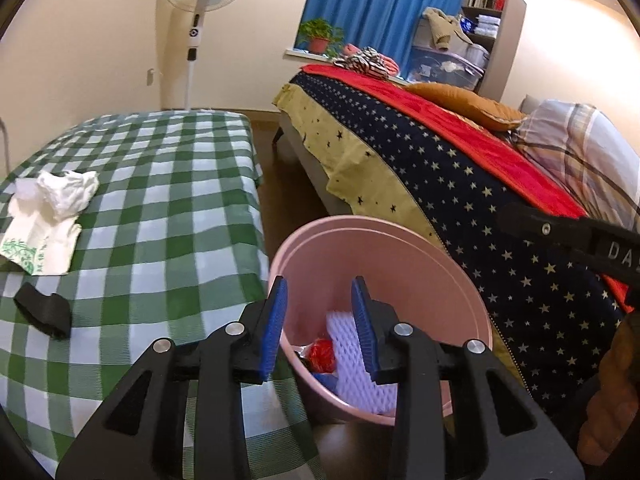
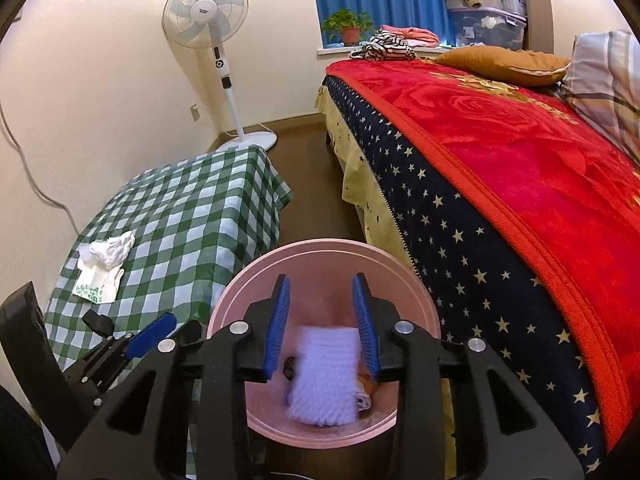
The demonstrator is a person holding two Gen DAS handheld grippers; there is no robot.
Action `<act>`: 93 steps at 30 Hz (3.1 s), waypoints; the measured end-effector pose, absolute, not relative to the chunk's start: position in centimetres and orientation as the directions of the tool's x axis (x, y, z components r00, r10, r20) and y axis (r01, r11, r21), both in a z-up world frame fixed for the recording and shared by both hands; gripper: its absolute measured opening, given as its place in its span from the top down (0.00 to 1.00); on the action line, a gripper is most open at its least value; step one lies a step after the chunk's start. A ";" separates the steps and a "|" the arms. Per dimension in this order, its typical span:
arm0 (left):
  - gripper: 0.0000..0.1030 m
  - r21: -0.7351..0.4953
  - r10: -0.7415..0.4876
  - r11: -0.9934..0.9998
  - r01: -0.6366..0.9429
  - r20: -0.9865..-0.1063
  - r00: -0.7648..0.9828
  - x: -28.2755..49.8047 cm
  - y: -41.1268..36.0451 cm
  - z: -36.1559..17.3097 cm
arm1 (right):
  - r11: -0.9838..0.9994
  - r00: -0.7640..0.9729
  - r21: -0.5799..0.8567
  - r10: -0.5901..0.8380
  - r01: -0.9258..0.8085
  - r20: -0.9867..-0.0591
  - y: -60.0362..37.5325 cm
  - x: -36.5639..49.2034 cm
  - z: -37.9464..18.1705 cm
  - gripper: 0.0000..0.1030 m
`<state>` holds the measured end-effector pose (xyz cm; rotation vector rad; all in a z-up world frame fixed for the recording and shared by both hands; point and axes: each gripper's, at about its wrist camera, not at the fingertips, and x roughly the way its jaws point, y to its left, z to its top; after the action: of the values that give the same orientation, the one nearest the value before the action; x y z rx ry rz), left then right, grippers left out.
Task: Collect trash
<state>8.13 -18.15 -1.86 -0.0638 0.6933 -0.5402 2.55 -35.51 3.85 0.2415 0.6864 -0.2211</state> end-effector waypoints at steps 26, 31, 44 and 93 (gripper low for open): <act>0.74 -0.210 -0.330 0.943 0.257 -0.508 0.795 6.2 -6.2 2.2 | 0.987 0.828 0.139 0.016 0.075 -0.561 -26.1 2.2 5.9 0.70; 0.77 -0.210 -0.274 0.959 0.192 -0.498 0.822 6.4 -3.4 2.2 | 0.986 0.828 0.167 0.087 0.009 -0.554 -23.3 3.9 5.5 0.74; 0.77 -0.210 -0.076 0.977 -0.031 -0.484 0.872 7.0 3.4 1.8 | 0.955 0.752 0.266 0.270 -0.129 -0.602 -15.5 9.1 1.5 0.76; 0.77 -0.417 -0.174 0.898 -0.143 -0.634 0.754 17.4 6.6 -5.3 | 0.954 0.671 0.295 0.247 -0.044 -0.699 -16.7 13.9 -4.7 0.91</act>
<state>17.39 6.65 -5.30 -0.4662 0.7238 -0.0177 13.91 -16.66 -4.73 0.2641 0.8217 0.1662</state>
